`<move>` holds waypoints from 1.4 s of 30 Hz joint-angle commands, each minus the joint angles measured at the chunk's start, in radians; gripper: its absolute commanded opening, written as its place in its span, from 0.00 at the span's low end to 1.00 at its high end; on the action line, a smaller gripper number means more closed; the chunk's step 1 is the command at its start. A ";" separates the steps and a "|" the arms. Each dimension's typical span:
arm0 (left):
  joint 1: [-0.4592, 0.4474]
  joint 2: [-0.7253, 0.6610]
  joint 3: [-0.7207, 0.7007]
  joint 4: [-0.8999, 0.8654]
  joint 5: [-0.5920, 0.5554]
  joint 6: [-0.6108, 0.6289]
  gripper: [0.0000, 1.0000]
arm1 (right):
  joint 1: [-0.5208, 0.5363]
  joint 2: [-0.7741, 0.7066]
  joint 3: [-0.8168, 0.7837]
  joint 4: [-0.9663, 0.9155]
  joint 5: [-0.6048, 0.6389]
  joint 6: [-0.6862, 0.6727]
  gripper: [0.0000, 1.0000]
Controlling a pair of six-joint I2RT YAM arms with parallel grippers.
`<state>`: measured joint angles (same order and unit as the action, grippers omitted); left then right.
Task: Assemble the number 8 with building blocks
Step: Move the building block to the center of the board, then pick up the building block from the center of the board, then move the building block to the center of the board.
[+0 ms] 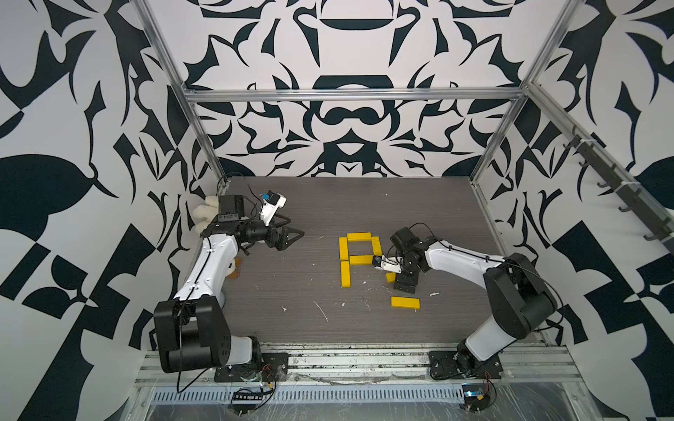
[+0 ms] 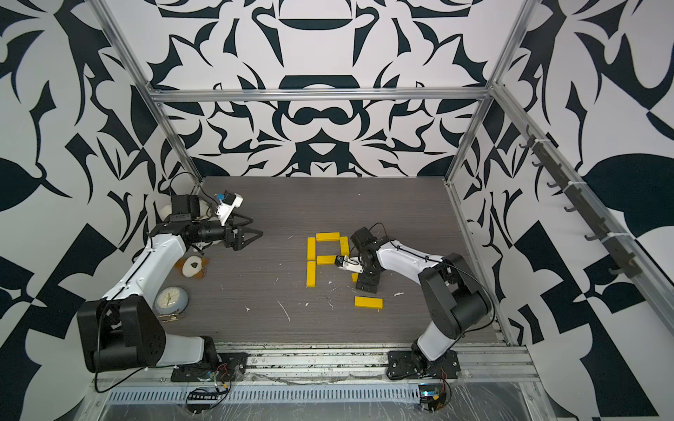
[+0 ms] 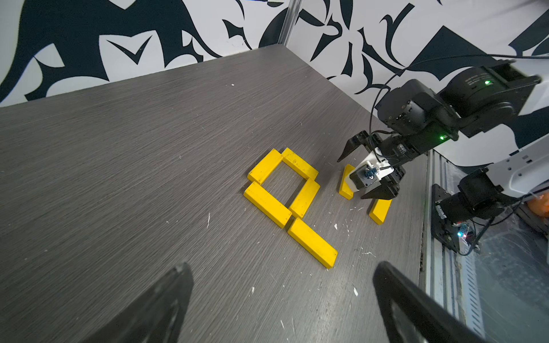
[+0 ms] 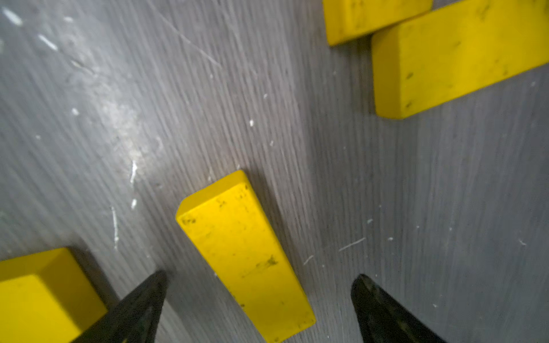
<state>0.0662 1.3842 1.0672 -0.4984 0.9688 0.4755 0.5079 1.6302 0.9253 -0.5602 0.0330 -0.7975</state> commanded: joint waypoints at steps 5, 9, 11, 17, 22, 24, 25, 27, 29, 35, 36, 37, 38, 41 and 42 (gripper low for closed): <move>0.005 0.001 0.014 -0.012 0.013 0.014 0.99 | -0.023 0.057 0.065 -0.082 -0.079 -0.013 0.85; 0.005 0.008 0.016 -0.012 0.013 0.015 1.00 | -0.032 0.066 0.084 -0.173 -0.103 0.012 0.49; 0.005 0.011 0.016 -0.011 0.013 0.014 0.99 | -0.033 0.044 0.063 -0.172 -0.096 0.019 0.18; 0.005 0.014 0.017 -0.012 0.015 0.015 0.99 | -0.032 -0.033 0.028 -0.179 -0.080 0.034 0.19; 0.005 0.013 0.017 -0.011 0.019 0.014 0.99 | -0.032 -0.022 0.117 -0.256 -0.095 0.200 0.00; 0.005 0.014 0.017 -0.009 0.025 0.014 0.99 | -0.035 0.008 0.187 -0.296 -0.080 0.350 0.00; 0.005 0.016 0.019 -0.008 0.032 0.014 0.99 | -0.037 0.023 0.215 -0.320 -0.084 0.411 0.00; 0.006 0.019 0.023 -0.009 0.039 0.014 0.99 | -0.037 0.042 0.244 -0.326 -0.087 0.529 0.00; 0.005 0.021 0.027 -0.013 0.043 0.011 0.99 | -0.038 0.066 0.268 -0.321 -0.046 0.699 0.00; 0.004 -0.007 0.013 -0.010 0.036 0.008 0.99 | -0.039 -0.001 0.181 -0.253 -0.075 0.917 0.00; 0.005 -0.013 0.009 -0.008 0.031 0.008 0.99 | -0.039 -0.037 0.138 -0.222 -0.068 0.970 0.00; 0.005 -0.018 0.010 -0.008 0.029 0.006 0.99 | -0.039 -0.076 0.099 -0.202 -0.060 1.006 0.00; 0.005 -0.023 0.009 -0.008 0.027 0.006 1.00 | -0.039 -0.107 0.070 -0.186 -0.045 1.045 0.00; 0.005 -0.026 0.002 0.002 0.024 0.005 0.99 | -0.039 -0.194 -0.010 -0.159 0.025 1.240 0.00; 0.005 -0.025 0.002 0.005 0.029 0.004 0.99 | -0.039 -0.218 -0.038 -0.142 0.037 1.328 0.00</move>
<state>0.0669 1.3792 1.0672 -0.4973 0.9867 0.4755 0.4709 1.4780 0.9195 -0.7563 0.0067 0.2733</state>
